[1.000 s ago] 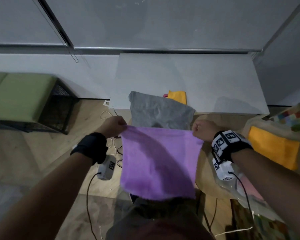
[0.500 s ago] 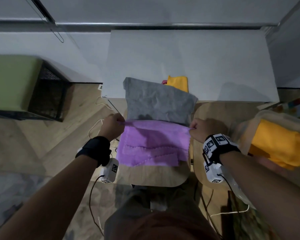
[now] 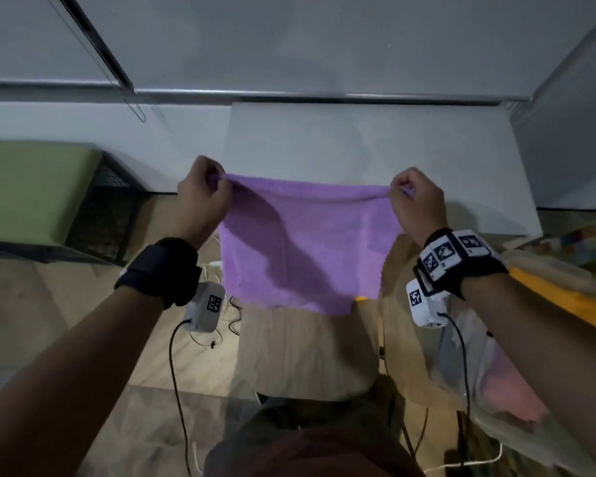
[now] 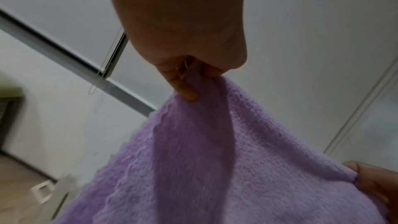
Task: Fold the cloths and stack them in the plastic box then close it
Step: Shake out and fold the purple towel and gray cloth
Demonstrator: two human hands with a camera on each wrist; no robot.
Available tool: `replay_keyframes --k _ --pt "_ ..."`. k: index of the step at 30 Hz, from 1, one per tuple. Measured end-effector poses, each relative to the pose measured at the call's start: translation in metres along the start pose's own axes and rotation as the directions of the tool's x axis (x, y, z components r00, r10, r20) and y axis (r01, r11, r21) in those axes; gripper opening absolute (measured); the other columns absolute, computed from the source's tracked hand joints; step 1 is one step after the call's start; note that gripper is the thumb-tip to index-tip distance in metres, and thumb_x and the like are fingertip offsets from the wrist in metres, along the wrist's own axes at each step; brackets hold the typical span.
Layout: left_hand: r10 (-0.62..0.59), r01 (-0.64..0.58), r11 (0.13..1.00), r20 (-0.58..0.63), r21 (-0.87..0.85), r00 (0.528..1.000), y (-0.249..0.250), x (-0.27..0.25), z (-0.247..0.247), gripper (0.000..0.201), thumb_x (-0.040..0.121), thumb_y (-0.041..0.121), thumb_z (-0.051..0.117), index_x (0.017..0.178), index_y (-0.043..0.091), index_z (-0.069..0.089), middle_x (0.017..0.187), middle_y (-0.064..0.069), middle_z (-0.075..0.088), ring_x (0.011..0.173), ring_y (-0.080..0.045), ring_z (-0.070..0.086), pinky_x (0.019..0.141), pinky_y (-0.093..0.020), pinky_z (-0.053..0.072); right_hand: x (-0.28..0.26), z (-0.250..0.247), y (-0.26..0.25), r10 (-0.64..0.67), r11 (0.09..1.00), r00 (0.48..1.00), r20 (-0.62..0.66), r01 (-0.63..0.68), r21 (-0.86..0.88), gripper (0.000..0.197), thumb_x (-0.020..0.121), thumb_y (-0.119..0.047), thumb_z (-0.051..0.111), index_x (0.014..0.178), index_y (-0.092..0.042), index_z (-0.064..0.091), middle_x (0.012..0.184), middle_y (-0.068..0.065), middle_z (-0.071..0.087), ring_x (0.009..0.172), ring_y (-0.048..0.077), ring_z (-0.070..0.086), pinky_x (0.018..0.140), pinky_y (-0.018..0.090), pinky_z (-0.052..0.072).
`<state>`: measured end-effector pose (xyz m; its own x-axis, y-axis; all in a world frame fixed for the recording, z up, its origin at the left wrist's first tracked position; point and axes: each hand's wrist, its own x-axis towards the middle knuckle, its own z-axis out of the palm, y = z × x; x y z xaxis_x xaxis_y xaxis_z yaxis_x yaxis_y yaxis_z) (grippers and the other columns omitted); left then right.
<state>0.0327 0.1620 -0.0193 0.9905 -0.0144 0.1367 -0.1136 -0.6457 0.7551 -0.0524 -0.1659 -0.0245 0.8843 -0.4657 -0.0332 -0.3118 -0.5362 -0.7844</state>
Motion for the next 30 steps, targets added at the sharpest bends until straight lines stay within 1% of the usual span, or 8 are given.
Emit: replay_keyframes --k 2,4,9,14,19,23,27,30 --pt "0.074 -0.077 0.997 -0.092 -0.029 0.993 0.021 0.011 -0.016 0.012 0.080 0.017 0.048 0.091 0.016 0.054 0.076 0.002 0.059 0.070 -0.020 0.057 0.064 -0.032 0.050 0.010 -0.015 -0.025 -0.106 0.991 0.993 -0.048 0.109 0.072 0.008 0.085 -0.007 0.054 0.083 -0.013 0.060 0.075 -0.005 0.057 0.065 -0.001 0.048 0.060 0.006 0.037" --pt "0.127 -0.137 0.989 -0.157 -0.051 0.979 0.041 0.017 -0.032 0.013 0.081 0.014 0.049 0.091 0.012 0.056 0.075 0.006 0.055 0.068 -0.012 0.048 0.062 -0.026 0.042 0.016 -0.029 -0.044 -0.192 0.972 0.976 -0.107 0.204 0.113 0.009 0.086 -0.008 0.054 0.081 -0.014 0.058 0.072 -0.008 0.055 0.064 -0.007 0.048 0.061 0.006 0.036" --pt "0.166 -0.186 0.980 -0.224 -0.073 0.960 0.067 0.012 -0.055 0.011 0.079 0.014 0.050 0.088 0.013 0.056 0.072 0.011 0.053 0.064 -0.003 0.045 0.060 -0.018 0.037 0.013 -0.049 -0.062 -0.236 0.941 0.961 -0.144 0.263 0.212 0.007 0.083 -0.009 0.054 0.078 -0.010 0.059 0.073 -0.002 0.055 0.066 0.000 0.047 0.065 0.013 0.038" --pt "0.166 -0.185 0.981 -0.241 -0.059 0.956 0.075 -0.005 -0.061 0.008 0.078 0.014 0.050 0.082 0.012 0.056 0.072 0.002 0.056 0.067 -0.008 0.047 0.061 -0.015 0.037 -0.004 -0.063 -0.059 -0.285 0.931 0.954 -0.089 0.297 0.210 0.011 0.084 -0.006 0.052 0.073 -0.007 0.057 0.066 -0.003 0.052 0.062 0.002 0.045 0.060 0.013 0.037" --pt "0.109 -0.126 0.989 -0.197 -0.073 0.974 0.077 -0.025 -0.065 0.013 0.080 0.014 0.047 0.070 0.009 0.055 0.059 0.002 0.050 0.064 -0.013 0.044 0.060 -0.027 0.035 -0.025 -0.079 -0.053 -0.287 0.941 0.956 0.062 0.269 0.205 0.021 0.078 -0.002 0.051 0.060 -0.013 0.053 0.057 -0.002 0.047 0.056 0.005 0.042 0.053 0.017 0.035" --pt "0.096 -0.104 0.992 -0.112 -0.073 0.989 0.078 -0.041 -0.066 0.013 0.076 0.008 0.047 0.067 0.006 0.056 0.054 -0.001 0.047 0.055 -0.010 0.040 0.052 -0.025 0.033 -0.040 -0.088 -0.049 -0.253 0.949 0.949 0.189 0.206 0.238 0.021 0.073 -0.005 0.049 0.055 -0.015 0.050 0.051 -0.006 0.042 0.053 0.007 0.038 0.050 0.018 0.031" --pt "-0.008 0.008 1.000 -0.001 0.012 1.000 0.061 -0.048 -0.052 0.014 0.077 0.010 0.049 0.068 0.008 0.060 0.059 -0.004 0.055 0.061 -0.016 0.048 0.057 -0.027 0.037 -0.044 -0.081 -0.030 -0.145 0.979 0.961 0.235 0.106 0.173 0.027 0.075 -0.001 0.051 0.053 -0.017 0.050 0.051 -0.007 0.044 0.054 0.008 0.039 0.056 0.025 0.032" --pt "-0.108 0.096 0.991 0.135 0.092 0.985 0.036 -0.053 -0.034 0.014 0.074 0.015 0.049 0.073 0.014 0.063 0.068 -0.004 0.062 0.072 -0.022 0.056 0.062 -0.027 0.039 -0.042 -0.062 -0.002 -0.003 1.000 0.968 0.252 -0.002 0.019 0.022 0.079 -0.008 0.056 0.059 -0.017 0.056 0.059 -0.003 0.053 0.059 0.011 0.046 0.058 0.026 0.035"
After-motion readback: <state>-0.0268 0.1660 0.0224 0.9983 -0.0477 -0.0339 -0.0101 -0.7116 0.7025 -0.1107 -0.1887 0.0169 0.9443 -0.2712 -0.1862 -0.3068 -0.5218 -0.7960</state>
